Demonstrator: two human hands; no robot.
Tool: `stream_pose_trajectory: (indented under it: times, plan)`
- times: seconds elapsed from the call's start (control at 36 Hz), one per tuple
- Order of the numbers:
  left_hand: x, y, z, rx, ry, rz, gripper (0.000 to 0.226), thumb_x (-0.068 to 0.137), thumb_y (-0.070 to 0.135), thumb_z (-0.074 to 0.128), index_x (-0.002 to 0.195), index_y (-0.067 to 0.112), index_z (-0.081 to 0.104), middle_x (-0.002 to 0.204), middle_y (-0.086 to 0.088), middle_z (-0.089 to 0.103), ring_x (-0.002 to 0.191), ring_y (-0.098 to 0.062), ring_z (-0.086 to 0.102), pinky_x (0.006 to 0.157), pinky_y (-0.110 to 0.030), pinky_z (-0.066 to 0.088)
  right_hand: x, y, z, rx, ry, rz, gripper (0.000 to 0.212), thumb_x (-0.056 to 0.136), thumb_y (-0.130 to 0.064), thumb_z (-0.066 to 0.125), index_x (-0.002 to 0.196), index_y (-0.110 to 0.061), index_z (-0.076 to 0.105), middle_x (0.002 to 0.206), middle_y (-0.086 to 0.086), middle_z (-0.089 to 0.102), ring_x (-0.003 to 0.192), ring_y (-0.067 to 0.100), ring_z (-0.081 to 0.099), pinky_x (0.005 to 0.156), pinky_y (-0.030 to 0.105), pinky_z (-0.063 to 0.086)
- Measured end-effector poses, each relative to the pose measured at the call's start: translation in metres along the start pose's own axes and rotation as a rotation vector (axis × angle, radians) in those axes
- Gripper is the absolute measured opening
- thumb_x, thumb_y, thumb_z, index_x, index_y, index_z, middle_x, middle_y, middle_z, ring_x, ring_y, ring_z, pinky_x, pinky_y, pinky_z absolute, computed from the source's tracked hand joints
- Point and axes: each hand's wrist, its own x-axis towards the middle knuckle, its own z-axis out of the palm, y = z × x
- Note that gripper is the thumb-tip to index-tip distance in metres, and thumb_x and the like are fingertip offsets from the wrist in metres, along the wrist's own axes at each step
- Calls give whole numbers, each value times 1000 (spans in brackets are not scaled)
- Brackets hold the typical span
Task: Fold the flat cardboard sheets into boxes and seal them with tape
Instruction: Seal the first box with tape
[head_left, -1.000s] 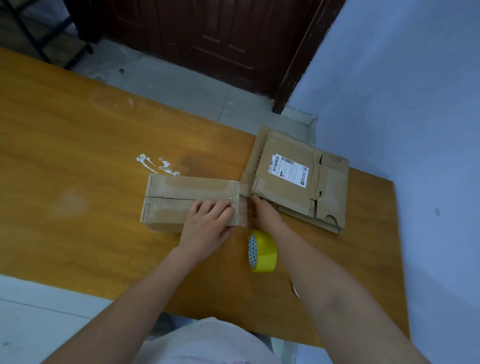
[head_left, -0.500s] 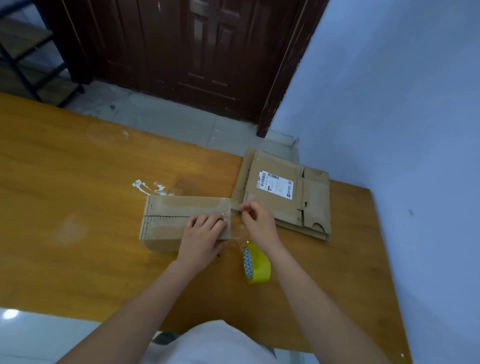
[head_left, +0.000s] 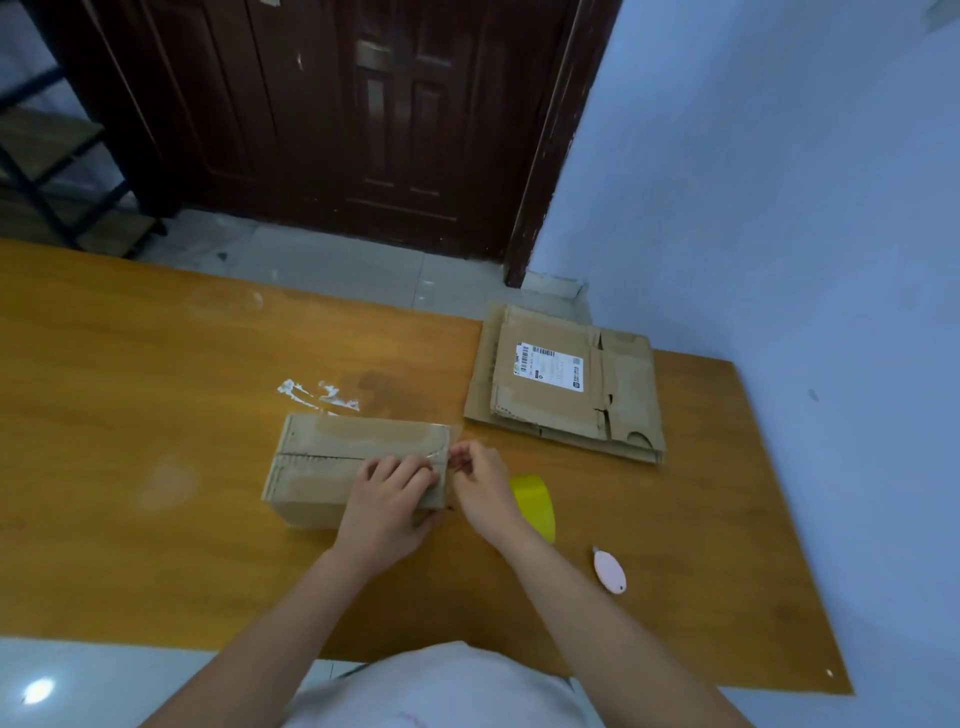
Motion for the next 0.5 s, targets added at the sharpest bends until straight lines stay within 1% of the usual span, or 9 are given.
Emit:
stream_pose_trajectory:
  times: [0.03,0.08,0.14,0.17,0.22,0.28,0.31,0.39,0.5]
  plan:
    - [-2,-1,0,-4,3,-1,42,58,39,75,93,20,61,101,2,63,91,-19,46,79,-33,30,0,1,2,-3,-25,2,28,80,6,43,100,-7,58,96,7,60,90,20,55,81,25,44]
    - [-5,-3,-2,-10,2,-11,39,59,38,73,93,21,61,100,3,63,91,-18,45,78,-32,30,-1,3,4,-85,-131,18,33,85,0,42,114,-7,54,113,11,56,104,22,51,93,33,42]
    - [-7,-4,-6,-23,-12,-21,34,65,41,61,93,22,61,99,4,63,90,-17,46,78,-31,30,1,6,3,-219,-230,25,43,88,-5,39,129,-12,48,127,11,49,119,26,43,105,39,34]
    - [-7,-5,-7,-37,-27,-26,33,67,43,56,93,23,61,99,5,62,90,-17,48,78,-31,30,3,7,0,-280,-250,33,44,90,-6,39,133,-14,46,130,11,48,122,28,40,108,38,29]
    - [-8,-5,-11,-81,-58,-43,33,70,45,54,93,23,63,100,7,62,90,-16,51,78,-29,30,9,7,-7,-358,-200,44,40,92,-9,39,132,-13,48,131,11,50,122,29,40,105,34,27]
    - [-6,-5,-13,-139,-79,-80,31,73,46,55,93,25,63,99,10,60,90,-12,51,79,-26,28,18,4,-16,-387,-108,53,36,94,-15,45,130,-11,48,128,10,51,120,30,41,101,34,32]
    - [-5,-4,-14,-168,-84,-105,29,74,47,53,91,25,62,97,12,59,89,-10,51,79,-26,29,22,1,-20,-403,-87,44,38,94,-19,49,132,-12,46,129,9,50,121,28,40,101,36,34]
    - [7,-4,-20,-274,-103,-204,28,78,47,43,85,24,59,87,12,57,84,-10,51,77,-29,38,33,-11,-30,-532,-137,-33,51,90,-28,57,137,-21,41,136,1,44,129,23,32,104,40,32]
    - [21,-7,-24,-406,-120,-267,32,77,47,39,74,21,57,75,11,55,75,-12,49,67,-28,37,49,-28,-34,-742,-278,-143,43,88,-32,58,131,-28,50,138,-2,44,129,24,30,105,42,25]
